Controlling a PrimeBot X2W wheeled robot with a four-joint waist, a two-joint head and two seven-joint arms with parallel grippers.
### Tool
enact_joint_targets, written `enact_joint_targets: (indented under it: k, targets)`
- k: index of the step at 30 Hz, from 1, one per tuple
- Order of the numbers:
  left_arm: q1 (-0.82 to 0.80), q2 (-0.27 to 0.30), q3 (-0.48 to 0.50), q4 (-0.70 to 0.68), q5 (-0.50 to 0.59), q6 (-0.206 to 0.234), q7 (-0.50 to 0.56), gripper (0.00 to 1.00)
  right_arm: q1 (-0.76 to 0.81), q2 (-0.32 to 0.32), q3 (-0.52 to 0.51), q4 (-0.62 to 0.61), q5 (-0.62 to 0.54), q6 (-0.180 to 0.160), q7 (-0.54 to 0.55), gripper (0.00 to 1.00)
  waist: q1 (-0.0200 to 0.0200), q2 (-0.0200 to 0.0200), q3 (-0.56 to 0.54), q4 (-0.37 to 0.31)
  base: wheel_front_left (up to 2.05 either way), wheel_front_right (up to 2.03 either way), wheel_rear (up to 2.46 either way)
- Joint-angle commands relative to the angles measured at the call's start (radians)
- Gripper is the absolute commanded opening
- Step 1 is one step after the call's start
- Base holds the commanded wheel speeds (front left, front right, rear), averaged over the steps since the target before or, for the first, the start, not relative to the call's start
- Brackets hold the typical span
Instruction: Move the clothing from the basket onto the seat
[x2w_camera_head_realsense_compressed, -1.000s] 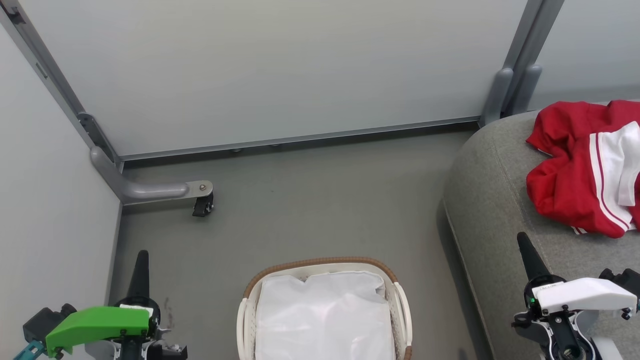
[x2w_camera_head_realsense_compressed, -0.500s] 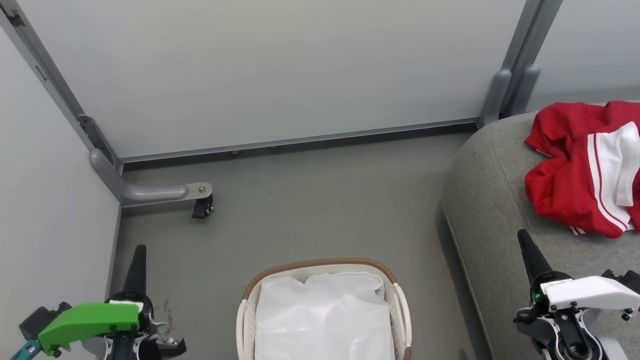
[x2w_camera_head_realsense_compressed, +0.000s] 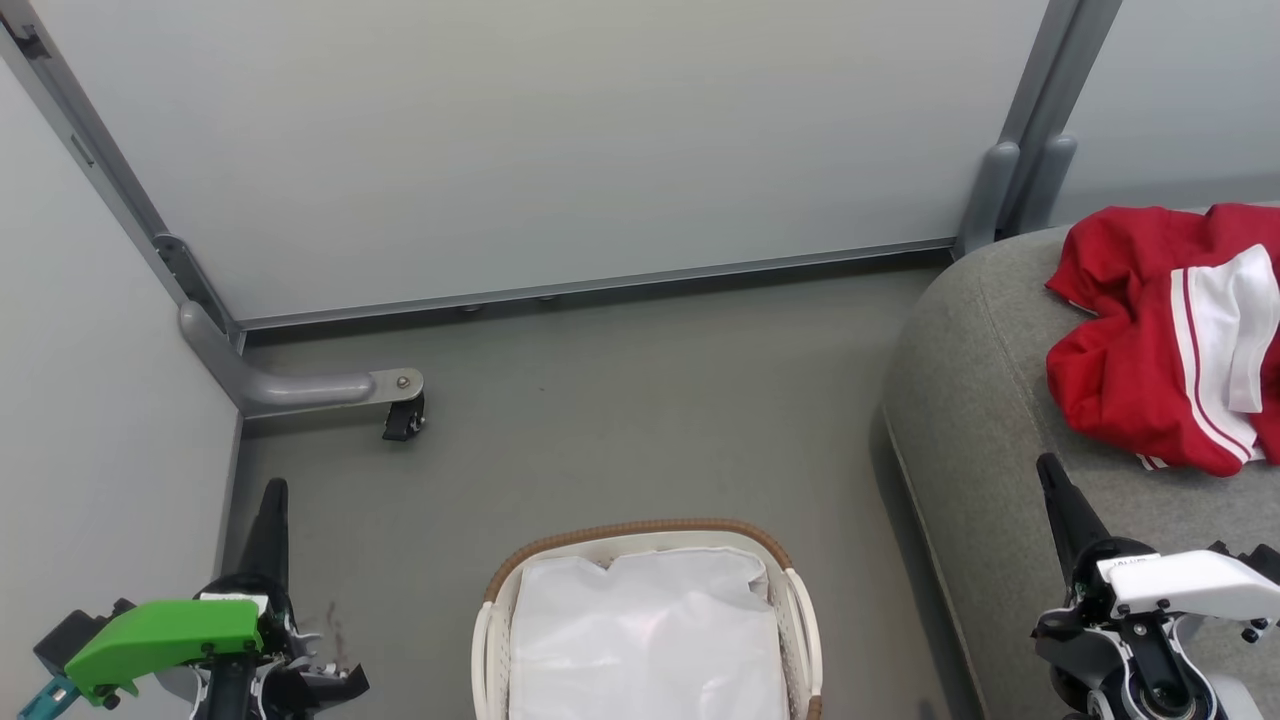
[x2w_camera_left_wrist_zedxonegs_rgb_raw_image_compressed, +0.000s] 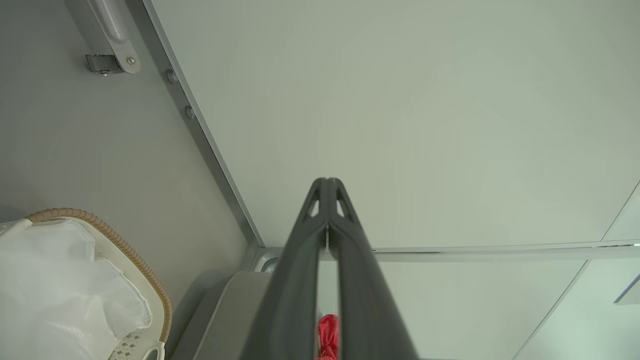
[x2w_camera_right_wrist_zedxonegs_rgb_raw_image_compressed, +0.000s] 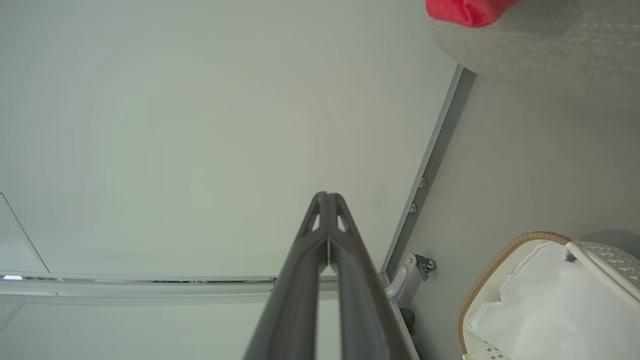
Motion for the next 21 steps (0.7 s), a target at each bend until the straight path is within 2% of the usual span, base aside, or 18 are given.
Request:
enact_joint_targets:
  k: [1,15,21]
  targets:
    - [-0.017,0.006,0.005,-0.008,-0.022,-0.005,0.006,0.0,-0.01,-0.007,-0.004,-0.007,0.022,-0.001,0.007,0.0,0.0,0.0,-0.001,0.0,0.0,0.0,0.0]
    - [-0.024,0.006,0.018,-0.011,-0.1,-0.005,0.033,0.0,-0.011,-0.007,-0.011,-0.011,0.115,-0.001,0.032,0.0,0.0,0.0,-0.006,-0.003,0.0,0.0,0.0]
    - [-0.023,0.005,0.019,-0.01,-0.099,-0.005,0.031,0.0,-0.011,-0.007,-0.011,-0.01,0.114,-0.001,0.032,0.0,0.0,0.0,-0.006,-0.003,0.0,0.0,0.0]
